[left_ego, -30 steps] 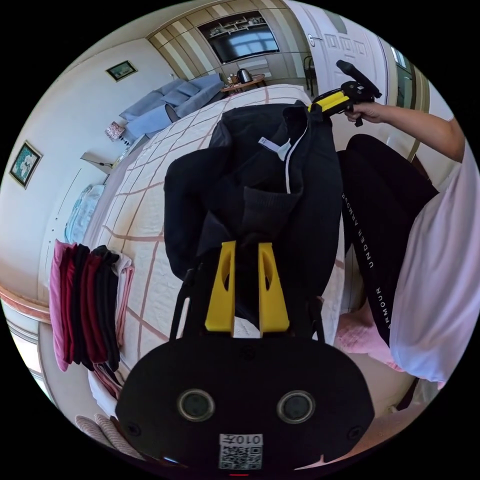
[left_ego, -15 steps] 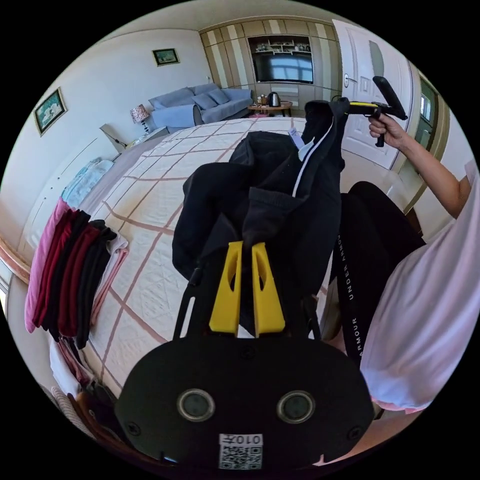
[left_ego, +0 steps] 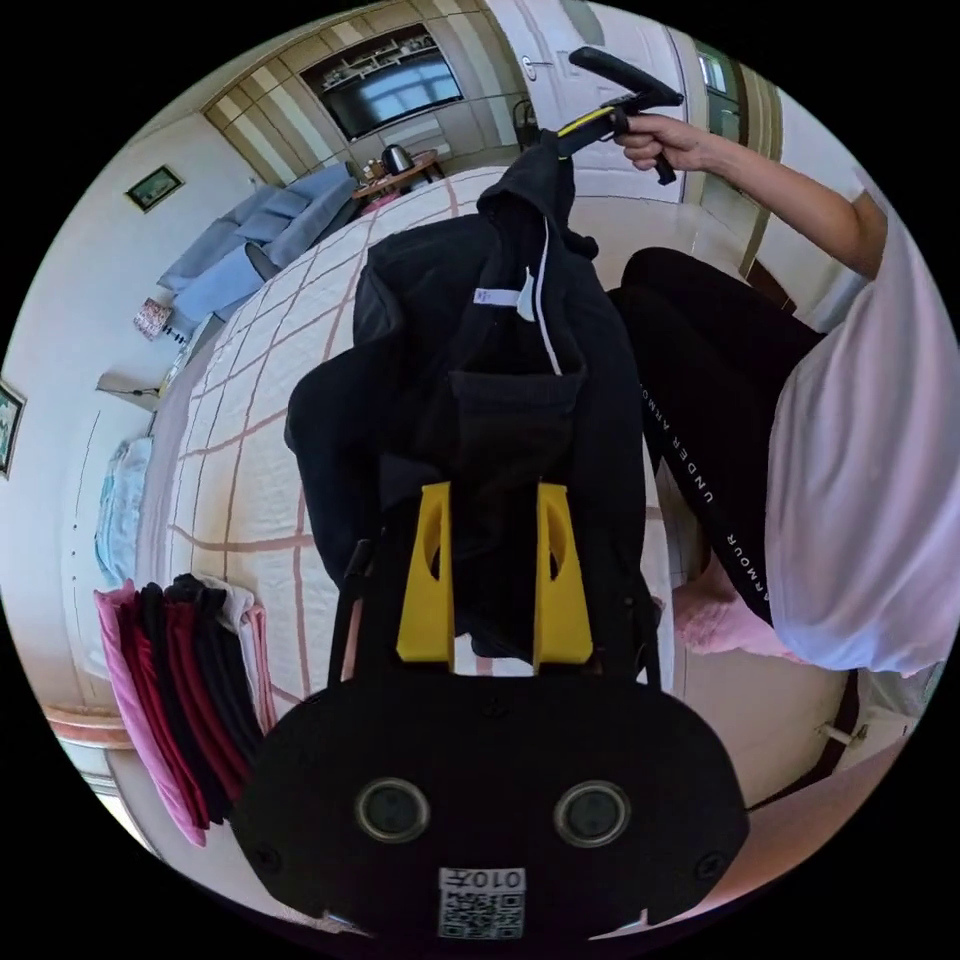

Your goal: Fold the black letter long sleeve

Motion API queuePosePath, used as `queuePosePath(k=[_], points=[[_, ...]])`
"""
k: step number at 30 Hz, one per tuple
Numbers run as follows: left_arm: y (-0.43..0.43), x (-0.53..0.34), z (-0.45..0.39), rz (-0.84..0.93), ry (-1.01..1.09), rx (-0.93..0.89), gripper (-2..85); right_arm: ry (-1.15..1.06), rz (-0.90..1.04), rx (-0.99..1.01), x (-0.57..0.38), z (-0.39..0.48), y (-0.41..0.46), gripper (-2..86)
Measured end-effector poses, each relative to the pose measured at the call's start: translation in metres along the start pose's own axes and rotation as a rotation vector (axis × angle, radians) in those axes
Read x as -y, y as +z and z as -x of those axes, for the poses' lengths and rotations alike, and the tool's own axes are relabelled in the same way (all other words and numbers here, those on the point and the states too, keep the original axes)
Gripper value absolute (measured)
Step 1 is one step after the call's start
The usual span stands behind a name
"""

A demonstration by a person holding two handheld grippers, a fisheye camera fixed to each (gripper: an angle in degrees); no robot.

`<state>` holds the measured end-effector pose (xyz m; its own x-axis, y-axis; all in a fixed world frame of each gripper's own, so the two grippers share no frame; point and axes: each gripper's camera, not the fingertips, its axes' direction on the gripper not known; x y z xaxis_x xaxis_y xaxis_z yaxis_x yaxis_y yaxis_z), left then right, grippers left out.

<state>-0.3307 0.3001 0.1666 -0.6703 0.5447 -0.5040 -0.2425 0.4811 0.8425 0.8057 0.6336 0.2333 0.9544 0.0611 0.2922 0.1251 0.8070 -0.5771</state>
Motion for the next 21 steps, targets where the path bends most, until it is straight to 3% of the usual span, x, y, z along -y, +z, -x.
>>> queuePosePath(k=[5,13,17,21], points=[[0.007,-0.002,-0.006,0.011,-0.015,0.047,9.8,0.004,-0.014,-0.005,0.0,0.009,-0.009,5.1],[-0.025,-0.05,0.027,-0.168,-0.31,-0.147,2.4,0.009,-0.154,0.067,-0.018,0.025,-0.08,4.8],[-0.1,-0.06,0.005,-0.273,-0.312,0.045,1.1,-0.069,-0.25,0.056,-0.029,0.053,-0.136,4.7],[-0.216,-0.082,-0.034,-0.477,-0.31,0.254,0.6,-0.359,-0.393,-0.029,-0.062,0.1,-0.207,4.6]])
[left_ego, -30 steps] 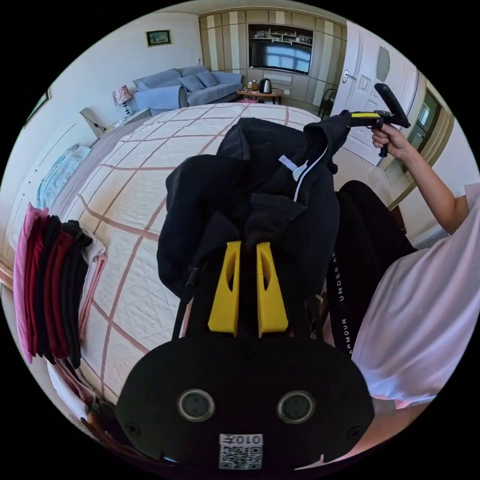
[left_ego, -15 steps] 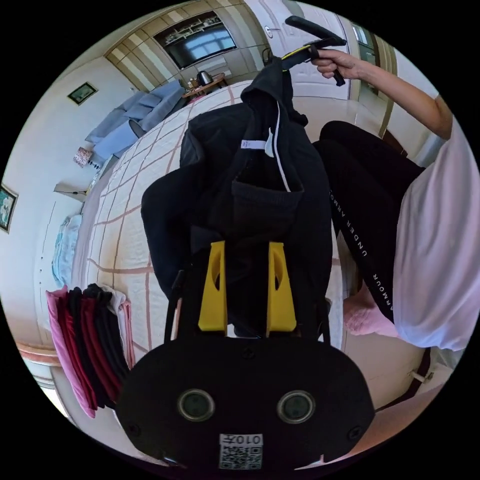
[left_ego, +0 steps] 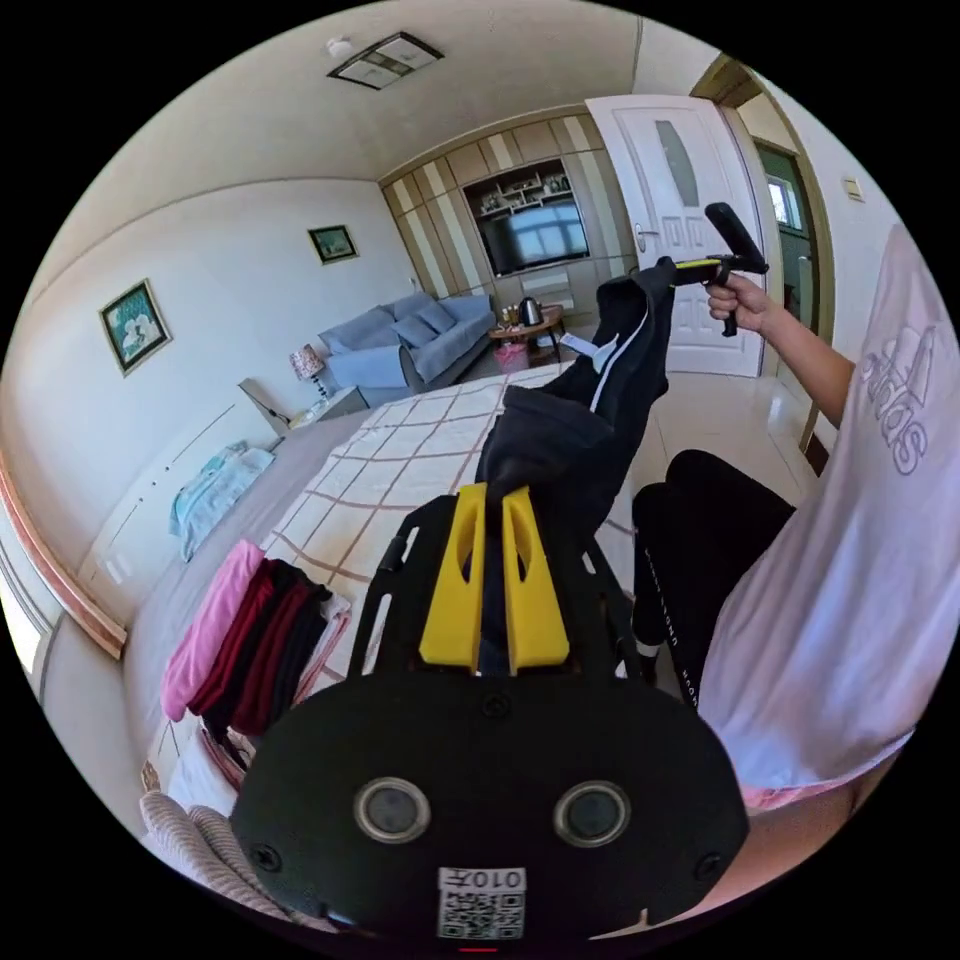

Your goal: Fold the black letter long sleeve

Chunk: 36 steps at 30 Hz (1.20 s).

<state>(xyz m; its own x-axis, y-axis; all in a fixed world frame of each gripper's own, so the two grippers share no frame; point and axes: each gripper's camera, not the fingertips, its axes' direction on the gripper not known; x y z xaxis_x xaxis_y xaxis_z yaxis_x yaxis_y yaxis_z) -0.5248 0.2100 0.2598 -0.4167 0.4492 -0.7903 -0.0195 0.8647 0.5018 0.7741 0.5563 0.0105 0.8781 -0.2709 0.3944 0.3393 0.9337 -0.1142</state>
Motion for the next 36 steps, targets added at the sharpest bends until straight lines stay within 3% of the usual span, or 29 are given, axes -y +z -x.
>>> queuePosePath(k=[4,7,11,15,17,19,21,24,28,31,36], points=[[-0.115,-0.008,0.002,-0.298,0.028,-0.025,0.4,-0.218,-0.085,0.0,0.006,0.035,-0.066,4.2],[-0.149,-0.012,-0.002,-0.281,0.034,0.028,0.3,-0.329,-0.128,-0.003,0.019,0.05,-0.079,4.0],[-0.103,-0.026,0.031,-0.199,-0.154,-0.021,0.2,-0.272,-0.061,-0.02,0.038,0.022,-0.027,3.8],[0.024,-0.036,0.142,-0.183,-0.434,-0.238,0.2,0.111,0.254,0.092,0.096,-0.119,0.121,3.7],[0.058,0.001,0.204,-0.206,-0.468,-0.258,0.1,0.194,0.259,0.032,0.144,-0.167,0.149,3.7],[0.051,0.069,0.254,-0.248,-0.415,-0.185,0.2,0.097,0.06,-0.196,0.231,-0.17,0.111,3.6],[-0.012,0.16,0.289,-0.363,-0.31,0.02,0.2,0.009,-0.121,-0.329,0.279,-0.153,0.062,3.6],[-0.09,0.225,0.3,-0.477,-0.236,0.097,0.2,-0.023,-0.24,-0.315,0.314,-0.146,0.007,3.6],[-0.113,0.237,0.284,-0.422,-0.105,0.129,0.2,-0.057,-0.168,-0.24,0.285,-0.151,0.008,3.6],[-0.087,0.196,0.258,-0.396,-0.081,0.026,0.2,-0.033,-0.121,-0.18,0.221,-0.152,0.043,3.7],[0.043,0.063,0.15,-0.033,-0.14,-0.068,0.2,0.181,0.156,0.044,0.073,-0.169,0.162,3.9]])
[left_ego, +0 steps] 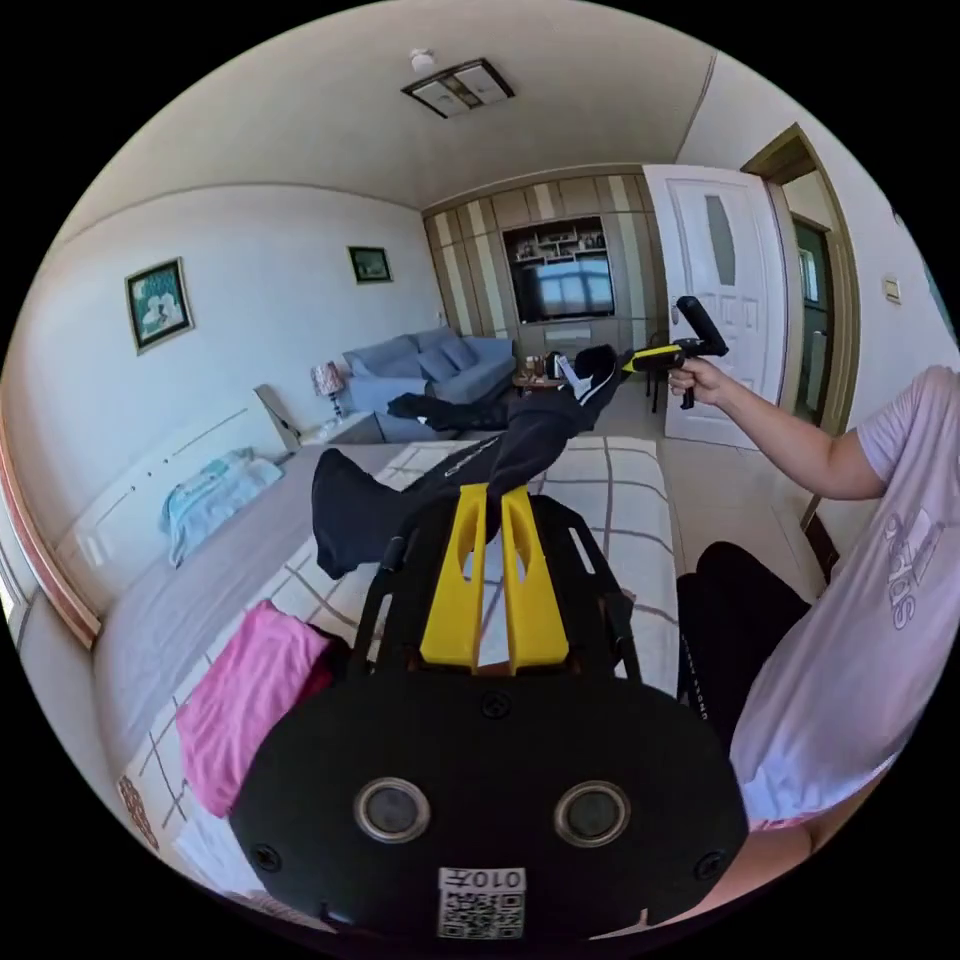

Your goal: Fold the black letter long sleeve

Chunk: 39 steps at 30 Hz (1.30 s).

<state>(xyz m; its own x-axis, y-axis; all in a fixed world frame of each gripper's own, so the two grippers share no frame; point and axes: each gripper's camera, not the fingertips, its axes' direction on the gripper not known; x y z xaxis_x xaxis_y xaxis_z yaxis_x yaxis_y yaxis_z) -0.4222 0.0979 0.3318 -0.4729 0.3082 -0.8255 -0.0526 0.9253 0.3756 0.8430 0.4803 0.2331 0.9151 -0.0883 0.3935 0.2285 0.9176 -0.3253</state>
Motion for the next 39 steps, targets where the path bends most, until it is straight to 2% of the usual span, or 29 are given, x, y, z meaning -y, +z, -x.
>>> queuePosePath(k=[4,6,8,12,16,21,25,27,30,33,37,39], points=[[0.1,-0.119,-0.036,0.175,-0.275,-0.172,0.2,0.184,0.27,0.079,-0.105,-0.017,0.114,3.9],[0.133,-0.164,-0.065,0.267,-0.377,-0.149,0.2,0.185,0.298,0.041,-0.135,-0.009,0.134,3.9],[0.134,-0.173,-0.083,0.24,-0.388,-0.134,0.2,0.177,0.243,-0.003,-0.154,-0.004,0.133,3.9],[0.122,-0.155,-0.093,0.22,-0.309,-0.11,0.3,0.188,0.137,0.03,-0.16,-0.017,0.106,3.8],[0.1,-0.11,-0.105,0.188,-0.206,-0.069,0.3,0.006,0.118,-0.12,-0.13,-0.008,0.066,3.7],[0.11,-0.076,-0.171,0.32,-0.011,-0.009,0.3,-0.078,0.202,-0.189,-0.14,-0.015,0.062,3.7],[0.144,-0.096,-0.197,0.332,-0.095,-0.108,0.5,0.063,0.314,-0.16,-0.19,-0.032,0.099,3.6],[0.156,-0.103,-0.205,0.33,-0.136,-0.172,0.8,0.114,0.285,-0.141,-0.207,-0.035,0.105,3.5],[0.171,-0.108,-0.213,0.413,-0.074,-0.148,1.5,0.204,0.217,-0.097,-0.222,-0.043,0.104,3.4],[0.18,-0.113,-0.209,0.455,-0.117,-0.215,2.8,0.235,0.287,-0.131,-0.231,-0.042,0.112,3.0],[0.164,-0.123,-0.21,0.424,-0.151,-0.281,4.0,0.237,0.308,-0.187,-0.257,-0.024,0.101,1.8],[0.138,-0.121,-0.204,0.383,-0.185,-0.227,5.4,0.29,0.272,-0.216,-0.272,-0.018,0.087,1.7]])
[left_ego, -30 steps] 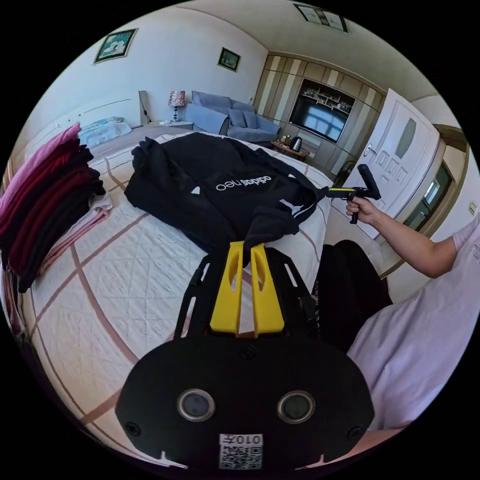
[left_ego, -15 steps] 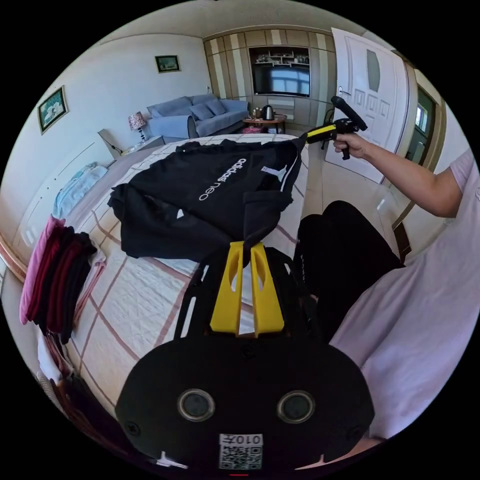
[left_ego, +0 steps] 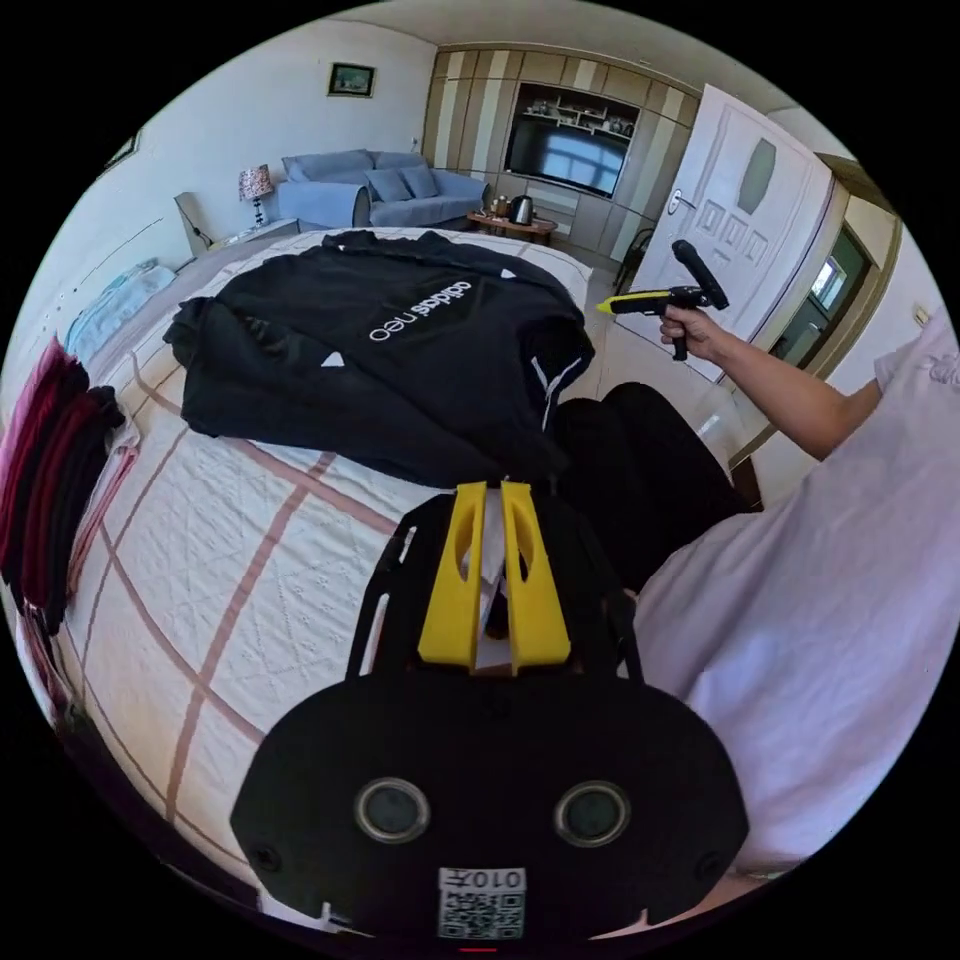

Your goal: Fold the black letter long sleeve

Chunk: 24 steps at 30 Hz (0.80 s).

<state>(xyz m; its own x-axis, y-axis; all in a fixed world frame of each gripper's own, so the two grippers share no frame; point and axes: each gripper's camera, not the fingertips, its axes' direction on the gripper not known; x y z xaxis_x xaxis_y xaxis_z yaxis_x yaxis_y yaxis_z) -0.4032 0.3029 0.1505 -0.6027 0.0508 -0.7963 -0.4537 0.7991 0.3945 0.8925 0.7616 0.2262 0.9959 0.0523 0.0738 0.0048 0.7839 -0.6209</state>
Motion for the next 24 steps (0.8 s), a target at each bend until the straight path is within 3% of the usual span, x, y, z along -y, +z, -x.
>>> queuePosePath(k=[6,10,15,21,24], points=[[-0.055,0.068,0.069,-0.139,-0.141,0.367,11.1,0.037,-0.112,-0.038,-0.039,0.03,-0.042,2.2],[-0.04,0.137,0.148,-0.224,-0.255,0.33,12.6,0.007,-0.212,-0.079,-0.05,0.068,-0.07,2.4],[0.035,0.214,0.23,-0.122,-0.423,0.296,12.5,0.021,-0.265,-0.175,-0.076,0.088,-0.1,2.2],[0.096,0.222,0.256,0.109,-0.498,0.408,5.6,0.125,-0.239,-0.248,-0.115,0.076,-0.122,2.3],[0.072,0.209,0.254,0.014,-0.511,0.408,2.4,0.164,-0.263,-0.239,-0.125,0.071,-0.125,2.4]])
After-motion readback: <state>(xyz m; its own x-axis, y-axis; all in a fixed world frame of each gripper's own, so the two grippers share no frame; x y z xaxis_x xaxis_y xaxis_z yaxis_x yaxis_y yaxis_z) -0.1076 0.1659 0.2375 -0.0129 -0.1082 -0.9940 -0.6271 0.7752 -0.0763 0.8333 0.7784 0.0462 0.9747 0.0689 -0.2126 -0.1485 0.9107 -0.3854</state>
